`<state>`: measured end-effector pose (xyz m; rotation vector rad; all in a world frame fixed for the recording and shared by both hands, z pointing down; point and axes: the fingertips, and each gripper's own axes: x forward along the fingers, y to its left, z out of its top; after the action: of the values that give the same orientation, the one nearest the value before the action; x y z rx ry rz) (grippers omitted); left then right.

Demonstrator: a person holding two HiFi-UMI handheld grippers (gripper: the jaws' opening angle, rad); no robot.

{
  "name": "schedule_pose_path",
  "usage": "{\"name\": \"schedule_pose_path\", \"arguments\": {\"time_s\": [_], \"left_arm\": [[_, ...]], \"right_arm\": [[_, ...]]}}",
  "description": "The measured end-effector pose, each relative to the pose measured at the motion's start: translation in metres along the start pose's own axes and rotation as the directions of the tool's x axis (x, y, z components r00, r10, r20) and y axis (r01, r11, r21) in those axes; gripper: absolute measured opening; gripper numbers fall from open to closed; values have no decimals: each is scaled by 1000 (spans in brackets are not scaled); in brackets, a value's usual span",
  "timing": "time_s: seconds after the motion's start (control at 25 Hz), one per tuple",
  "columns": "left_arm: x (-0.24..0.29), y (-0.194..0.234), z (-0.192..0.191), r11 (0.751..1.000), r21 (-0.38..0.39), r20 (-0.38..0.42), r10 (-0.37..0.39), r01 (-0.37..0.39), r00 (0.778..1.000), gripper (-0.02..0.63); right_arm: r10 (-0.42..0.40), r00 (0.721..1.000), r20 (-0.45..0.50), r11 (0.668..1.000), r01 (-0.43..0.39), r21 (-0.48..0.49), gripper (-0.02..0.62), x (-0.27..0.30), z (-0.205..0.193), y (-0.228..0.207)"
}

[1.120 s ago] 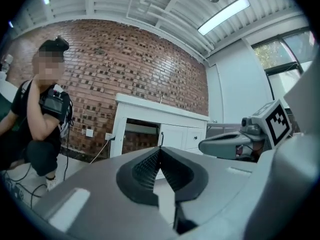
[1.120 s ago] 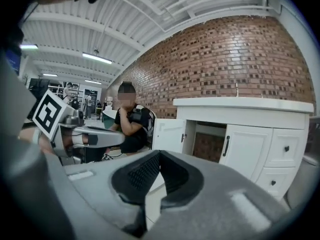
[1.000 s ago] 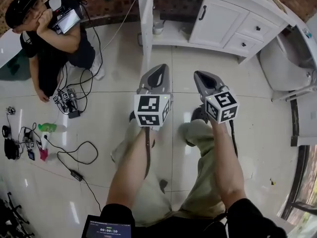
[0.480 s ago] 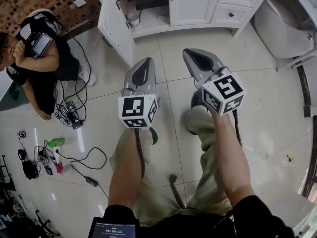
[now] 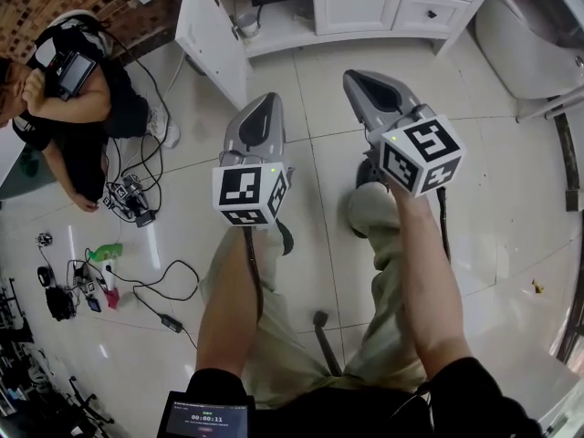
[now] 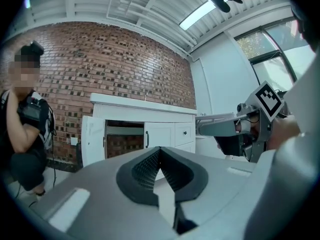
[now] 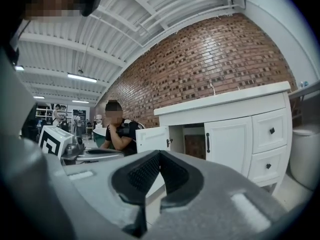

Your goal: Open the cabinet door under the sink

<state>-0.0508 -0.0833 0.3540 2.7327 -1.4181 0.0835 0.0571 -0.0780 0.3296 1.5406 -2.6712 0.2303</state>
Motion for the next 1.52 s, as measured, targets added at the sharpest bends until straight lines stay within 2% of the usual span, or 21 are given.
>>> {"name": "schedule_pose_path", "arguments": {"time_s": [0.32,0.88,1.52], "left_arm": [[-5,5,6,1000,-21,22,1,0,1000,17],[-21,21,17,999,-45,69,0,3,998,17],[-28,30,17,999,-38,67,11,-9,998,17]], "right_arm": [[31,997,-67,989,-40,-145,-8,13,-11,24],[64,993,-104,979,-82,-187,-8,30,-18,51],[73,989,-130,971,-100,-215,-8,39,-24,64]]}}
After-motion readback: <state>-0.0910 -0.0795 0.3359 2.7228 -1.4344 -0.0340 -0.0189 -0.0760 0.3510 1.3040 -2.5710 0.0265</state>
